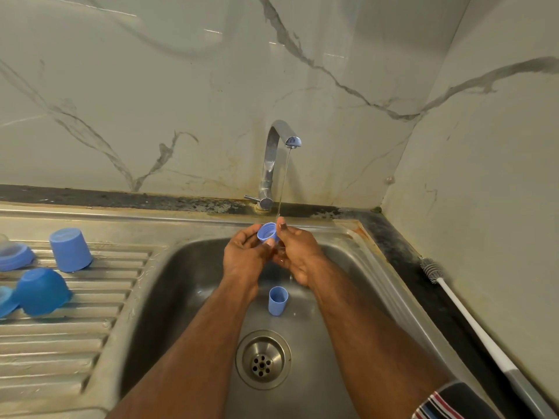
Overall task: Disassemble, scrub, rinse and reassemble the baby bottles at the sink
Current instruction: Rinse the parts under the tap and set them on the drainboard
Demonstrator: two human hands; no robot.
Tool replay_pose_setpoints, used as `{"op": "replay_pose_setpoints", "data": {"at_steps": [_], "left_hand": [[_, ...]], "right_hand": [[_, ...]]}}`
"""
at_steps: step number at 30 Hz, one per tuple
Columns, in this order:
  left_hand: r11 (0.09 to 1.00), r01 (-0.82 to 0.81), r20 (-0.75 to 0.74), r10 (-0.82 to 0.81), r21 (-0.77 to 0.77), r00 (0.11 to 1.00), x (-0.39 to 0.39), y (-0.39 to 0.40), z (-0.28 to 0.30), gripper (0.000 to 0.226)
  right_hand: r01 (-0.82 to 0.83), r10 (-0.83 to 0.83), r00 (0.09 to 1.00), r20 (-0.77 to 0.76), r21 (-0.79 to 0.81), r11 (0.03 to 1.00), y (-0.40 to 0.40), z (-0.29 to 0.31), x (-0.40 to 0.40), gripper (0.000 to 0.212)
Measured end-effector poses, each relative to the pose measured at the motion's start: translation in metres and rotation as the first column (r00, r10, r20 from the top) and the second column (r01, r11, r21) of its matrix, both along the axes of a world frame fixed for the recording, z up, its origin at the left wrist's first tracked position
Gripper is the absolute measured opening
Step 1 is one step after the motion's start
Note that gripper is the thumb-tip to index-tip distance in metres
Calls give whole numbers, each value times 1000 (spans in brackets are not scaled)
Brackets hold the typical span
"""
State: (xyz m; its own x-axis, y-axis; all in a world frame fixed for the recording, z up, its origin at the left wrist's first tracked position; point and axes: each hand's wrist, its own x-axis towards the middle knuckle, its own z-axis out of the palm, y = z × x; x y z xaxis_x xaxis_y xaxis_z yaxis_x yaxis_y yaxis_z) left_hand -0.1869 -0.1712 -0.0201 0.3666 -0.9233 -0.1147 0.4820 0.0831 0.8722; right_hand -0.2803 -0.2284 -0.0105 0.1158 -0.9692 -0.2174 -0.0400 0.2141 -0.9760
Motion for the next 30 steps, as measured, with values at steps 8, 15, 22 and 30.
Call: {"op": "replay_pose_setpoints", "data": {"at_steps": [8,15,22,30], "left_hand": [[999,39,132,-37,-13,991,1,0,-2,38],[1000,29,178,-27,-7,984,-1,-2,-4,35],[987,40,67,-51,157,996,6,-2,-10,21],[976,115,-91,-99,184,991,5,4,-3,25]], "right_hand": [[-32,30,990,137,13,999,2,13,-6,18],[49,-50,998,33,4,999,-2,9,-7,15],[34,-34,999,23,-6,999,2,11,-14,14],[-9,6,998,-69,-51,999,1,16,-12,11]]}}
